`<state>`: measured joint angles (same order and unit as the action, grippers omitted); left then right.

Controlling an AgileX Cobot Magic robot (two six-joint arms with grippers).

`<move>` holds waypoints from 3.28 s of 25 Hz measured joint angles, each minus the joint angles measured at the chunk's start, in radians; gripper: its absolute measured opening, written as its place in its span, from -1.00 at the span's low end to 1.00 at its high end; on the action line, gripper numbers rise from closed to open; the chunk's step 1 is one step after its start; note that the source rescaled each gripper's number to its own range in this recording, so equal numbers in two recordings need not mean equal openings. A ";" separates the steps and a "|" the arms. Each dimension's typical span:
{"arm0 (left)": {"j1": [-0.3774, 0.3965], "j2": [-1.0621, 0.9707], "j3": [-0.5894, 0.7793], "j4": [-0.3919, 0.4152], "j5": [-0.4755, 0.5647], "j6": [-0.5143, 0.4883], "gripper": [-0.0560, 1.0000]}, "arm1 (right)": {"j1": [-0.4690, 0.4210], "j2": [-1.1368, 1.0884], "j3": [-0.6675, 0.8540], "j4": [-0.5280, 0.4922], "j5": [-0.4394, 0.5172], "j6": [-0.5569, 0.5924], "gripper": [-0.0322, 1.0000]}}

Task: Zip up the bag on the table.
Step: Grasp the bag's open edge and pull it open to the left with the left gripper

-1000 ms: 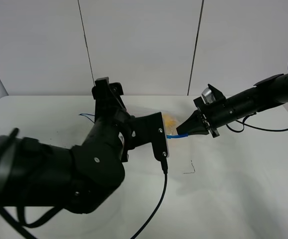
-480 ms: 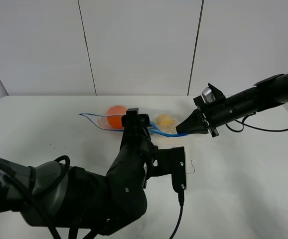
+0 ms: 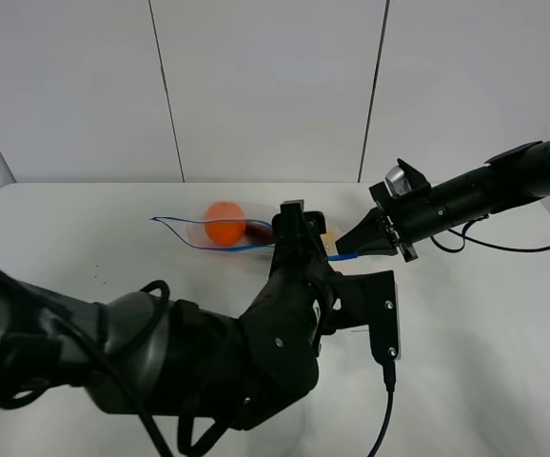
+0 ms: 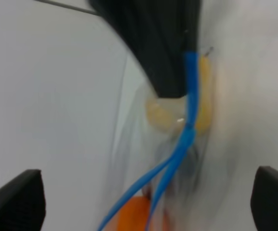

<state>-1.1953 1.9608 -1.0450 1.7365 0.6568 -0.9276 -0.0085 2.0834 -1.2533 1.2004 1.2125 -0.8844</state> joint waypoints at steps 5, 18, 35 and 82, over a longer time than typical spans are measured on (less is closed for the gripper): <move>0.000 0.100 -0.063 0.000 0.001 0.049 0.87 | 0.000 0.000 0.000 0.000 0.000 0.000 -0.94; 0.016 0.190 -0.163 0.003 0.045 0.072 0.56 | 0.000 0.000 0.000 -0.012 0.000 0.000 -0.94; 0.038 0.200 -0.164 0.002 0.055 0.147 -0.52 | 0.000 0.000 0.000 -0.014 0.000 0.000 -0.94; 0.070 0.092 -0.001 0.022 0.183 0.183 -0.89 | 0.006 0.000 0.000 -0.012 0.022 0.000 -0.94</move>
<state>-1.1257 2.0525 -1.0456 1.7587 0.8396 -0.7442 -0.0029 2.0834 -1.2533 1.1886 1.2343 -0.8844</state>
